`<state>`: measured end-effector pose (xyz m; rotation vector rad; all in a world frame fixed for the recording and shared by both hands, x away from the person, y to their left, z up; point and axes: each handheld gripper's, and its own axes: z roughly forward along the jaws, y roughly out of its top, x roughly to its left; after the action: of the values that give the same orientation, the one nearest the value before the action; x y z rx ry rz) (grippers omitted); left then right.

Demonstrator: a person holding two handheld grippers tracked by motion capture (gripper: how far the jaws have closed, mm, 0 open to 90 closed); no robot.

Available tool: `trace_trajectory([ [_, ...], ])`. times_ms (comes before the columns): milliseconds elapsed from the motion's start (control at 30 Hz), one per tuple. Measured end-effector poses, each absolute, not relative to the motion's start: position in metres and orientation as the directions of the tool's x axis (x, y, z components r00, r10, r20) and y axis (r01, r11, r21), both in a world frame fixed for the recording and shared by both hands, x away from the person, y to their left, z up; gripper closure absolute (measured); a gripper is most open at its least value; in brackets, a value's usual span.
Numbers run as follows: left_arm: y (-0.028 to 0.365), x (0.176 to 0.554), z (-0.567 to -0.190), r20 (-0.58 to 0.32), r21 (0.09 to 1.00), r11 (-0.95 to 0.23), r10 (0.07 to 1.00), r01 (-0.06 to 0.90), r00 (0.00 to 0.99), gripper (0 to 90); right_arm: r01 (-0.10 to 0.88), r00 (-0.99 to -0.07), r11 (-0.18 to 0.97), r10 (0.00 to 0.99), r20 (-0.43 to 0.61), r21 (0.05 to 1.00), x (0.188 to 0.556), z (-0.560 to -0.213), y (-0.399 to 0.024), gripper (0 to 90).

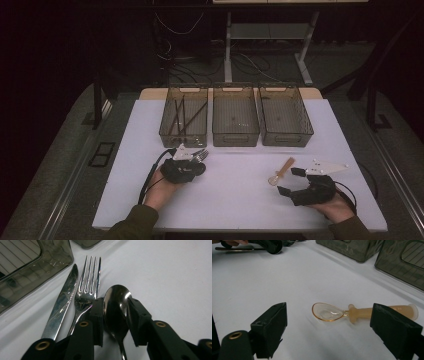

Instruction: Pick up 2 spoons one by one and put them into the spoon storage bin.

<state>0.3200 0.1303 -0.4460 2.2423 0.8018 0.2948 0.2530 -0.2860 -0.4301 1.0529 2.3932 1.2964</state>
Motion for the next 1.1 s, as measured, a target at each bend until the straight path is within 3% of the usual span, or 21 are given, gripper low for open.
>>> trace_trajectory([
  [333,0.132,0.316,-0.438,-0.022,0.721,-0.549,0.591,0.422,0.806,85.4,0.487,-0.717,0.353,0.684,0.136,0.799,0.253,-0.43,-0.286,14.3],
  [1100,0.128,0.313,-0.433,-0.035,0.715,-0.562,0.565,0.416,0.824,88.5,0.485,-0.713,0.341,0.687,0.139,0.805,0.253,-0.43,-0.287,14.3],
])
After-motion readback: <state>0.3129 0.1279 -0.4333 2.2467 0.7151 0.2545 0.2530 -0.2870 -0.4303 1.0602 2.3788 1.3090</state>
